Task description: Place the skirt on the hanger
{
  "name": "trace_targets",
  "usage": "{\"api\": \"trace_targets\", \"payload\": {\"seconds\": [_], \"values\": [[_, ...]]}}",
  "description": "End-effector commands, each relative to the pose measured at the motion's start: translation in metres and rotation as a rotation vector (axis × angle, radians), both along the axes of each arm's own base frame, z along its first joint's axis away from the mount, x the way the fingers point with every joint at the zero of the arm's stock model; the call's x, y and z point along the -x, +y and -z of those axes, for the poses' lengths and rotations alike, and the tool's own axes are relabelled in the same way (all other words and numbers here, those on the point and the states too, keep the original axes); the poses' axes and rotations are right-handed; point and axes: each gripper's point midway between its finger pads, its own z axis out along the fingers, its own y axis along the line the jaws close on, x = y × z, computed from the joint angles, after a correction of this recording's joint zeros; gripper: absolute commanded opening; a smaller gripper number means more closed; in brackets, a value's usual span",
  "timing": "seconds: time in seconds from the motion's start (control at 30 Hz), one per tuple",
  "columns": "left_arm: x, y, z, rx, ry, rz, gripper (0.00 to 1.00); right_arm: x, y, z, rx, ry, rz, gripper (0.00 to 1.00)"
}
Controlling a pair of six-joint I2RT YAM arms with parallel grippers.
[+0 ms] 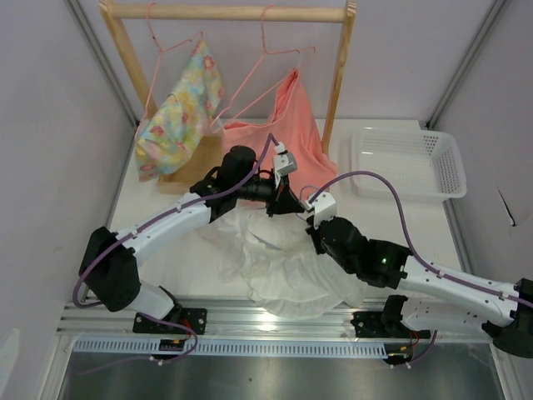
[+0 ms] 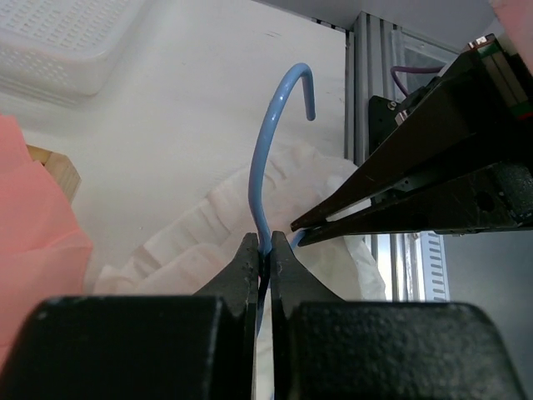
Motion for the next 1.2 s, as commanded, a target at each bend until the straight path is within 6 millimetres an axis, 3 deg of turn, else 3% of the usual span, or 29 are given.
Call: {"api": "trace_targets", "payload": {"seconds": [0.0,0.03,0.07,0.13,0.17,0.27,0.37,0.47,0.5,0.57,0.63,0.67,0.73,0.77,0.83,0.87,0.9,0.93,1.0,1.1,1.17], "values": [[0.001,-0.003,-0.013,0.046,-0.009,-0.02,0.0,-0.005,0.004,-0.038,-0.129,-0.047,0.035,0.0],[0.0,0.0,-0.018,0.052,-0.015,-0.043,0.0,-0.005,0.0,-0.036,-0.119,-0.039,0.052,0.0],[-0.003,0.001,-0.021,0.051,-0.014,-0.077,0.0,-0.005,-0.003,-0.038,-0.125,-0.037,0.072,0.08],[-0.008,0.006,-0.025,0.045,-0.019,-0.131,0.0,-0.005,-0.009,-0.048,-0.156,-0.038,0.105,0.28],[-0.007,0.01,-0.032,0.051,-0.026,-0.153,0.0,-0.005,-0.013,-0.05,-0.159,-0.035,0.117,0.47],[-0.016,0.023,-0.036,0.021,-0.025,-0.274,0.0,-0.004,-0.026,-0.07,-0.219,-0.048,0.168,0.68],[-0.016,0.038,-0.044,0.011,-0.032,-0.349,0.0,-0.005,-0.039,-0.088,-0.268,-0.056,0.22,0.77],[-0.012,0.052,-0.05,-0.006,-0.027,-0.407,0.0,-0.008,-0.05,-0.106,-0.325,-0.063,0.27,0.79],[-0.007,0.058,-0.064,0.018,-0.04,-0.419,0.0,-0.01,-0.055,-0.108,-0.327,-0.063,0.29,0.8],[-0.002,0.071,-0.072,0.001,-0.026,-0.46,0.0,-0.012,-0.064,-0.121,-0.361,-0.076,0.33,0.8],[0.004,0.089,-0.107,0.053,-0.068,-0.529,0.0,-0.015,-0.074,-0.129,-0.375,-0.085,0.358,0.81],[0.009,0.097,-0.111,0.048,-0.055,-0.553,0.0,-0.015,-0.078,-0.137,-0.39,-0.098,0.366,0.82],[0.017,0.12,-0.16,0.139,-0.12,-0.624,0.0,-0.018,-0.089,-0.148,-0.416,-0.122,0.389,0.83],[0.02,0.128,-0.168,0.141,-0.125,-0.648,0.0,-0.019,-0.093,-0.154,-0.418,-0.136,0.392,0.84],[0.021,0.153,-0.219,0.216,-0.179,-0.758,0.0,-0.024,-0.098,-0.157,-0.407,-0.137,0.405,0.85],[0.026,0.167,-0.235,0.211,-0.181,-0.798,0.0,-0.025,-0.099,-0.163,-0.412,-0.139,0.409,0.85],[0.025,0.175,-0.239,0.185,-0.179,-0.836,0.0,-0.028,-0.097,-0.162,-0.402,-0.13,0.407,0.85],[0.024,0.192,-0.27,0.219,-0.219,-0.91,0.0,-0.03,-0.1,-0.162,-0.395,-0.125,0.421,0.85],[0.03,0.201,-0.276,0.209,-0.226,-0.927,0.0,-0.031,-0.098,-0.171,-0.413,-0.124,0.407,0.85],[0.051,0.22,-0.315,0.352,-0.275,-0.934,0.0,-0.038,-0.096,-0.188,-0.435,-0.144,0.4,0.86],[0.066,0.241,-0.339,0.453,-0.295,-0.976,0.0,-0.049,-0.088,-0.185,-0.402,-0.122,0.395,0.86]]}}
